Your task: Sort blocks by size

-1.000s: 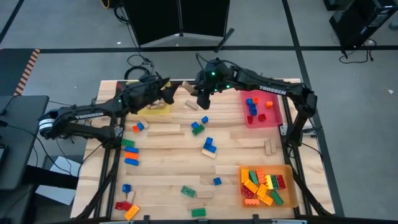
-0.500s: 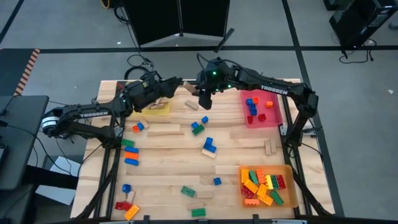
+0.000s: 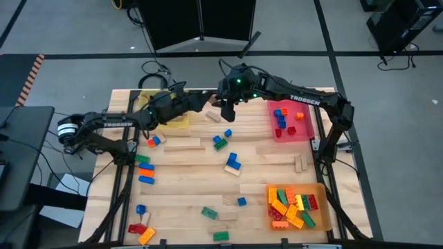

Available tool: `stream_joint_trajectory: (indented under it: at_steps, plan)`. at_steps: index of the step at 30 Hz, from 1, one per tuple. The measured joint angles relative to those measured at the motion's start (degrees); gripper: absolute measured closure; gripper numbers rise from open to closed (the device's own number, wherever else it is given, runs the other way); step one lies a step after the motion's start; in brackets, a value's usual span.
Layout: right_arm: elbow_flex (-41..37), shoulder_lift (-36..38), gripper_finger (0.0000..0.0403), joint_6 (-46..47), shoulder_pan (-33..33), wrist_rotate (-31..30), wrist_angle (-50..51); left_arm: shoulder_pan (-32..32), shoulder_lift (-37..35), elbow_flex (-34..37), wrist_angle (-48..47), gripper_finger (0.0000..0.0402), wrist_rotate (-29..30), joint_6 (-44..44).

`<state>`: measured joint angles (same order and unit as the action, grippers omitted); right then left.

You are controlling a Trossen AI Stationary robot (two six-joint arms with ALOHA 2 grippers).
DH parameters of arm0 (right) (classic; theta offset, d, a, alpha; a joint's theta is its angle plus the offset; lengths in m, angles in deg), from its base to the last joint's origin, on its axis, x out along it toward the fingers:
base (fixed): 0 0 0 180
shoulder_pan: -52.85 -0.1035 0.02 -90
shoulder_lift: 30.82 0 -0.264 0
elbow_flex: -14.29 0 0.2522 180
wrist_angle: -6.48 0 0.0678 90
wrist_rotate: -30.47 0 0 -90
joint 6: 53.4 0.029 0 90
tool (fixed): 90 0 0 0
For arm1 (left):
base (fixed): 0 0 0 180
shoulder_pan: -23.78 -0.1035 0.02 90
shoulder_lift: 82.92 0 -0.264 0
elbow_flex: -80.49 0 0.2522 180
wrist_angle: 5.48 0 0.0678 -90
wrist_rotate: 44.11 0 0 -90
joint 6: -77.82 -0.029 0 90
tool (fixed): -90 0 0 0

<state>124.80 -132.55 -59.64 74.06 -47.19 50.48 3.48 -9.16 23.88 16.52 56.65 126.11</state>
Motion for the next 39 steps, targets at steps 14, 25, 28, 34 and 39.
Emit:
stream_joint_trajectory:
  at_steps: [14,25,28,34,39]
  plan:
    - [-0.02,-0.37,0.0282,-1.46,0.35,-0.03,-0.22,-0.04,0.57,0.0,1.13,0.0238,-0.08,-1.39]
    - [-0.02,-0.31,0.027,-1.34,0.26,-2.71,-0.66,-0.17,0.54,0.02,1.2,0.0299,0.5,-1.52]
    - [-0.02,-0.28,0.0254,-1.51,0.22,-2.64,-1.08,-0.17,0.54,0.02,1.5,0.0301,0.53,-1.19]
    - [-0.02,-0.28,0.0245,-2.46,-0.31,-3.36,-1.84,-0.11,0.54,0.02,1.77,0.0309,1.67,2.88]
    - [-0.04,-0.28,0.0242,-4.28,-0.9,-5.36,-3.36,-0.09,0.52,0.02,2.06,0.0324,2.94,3.55]
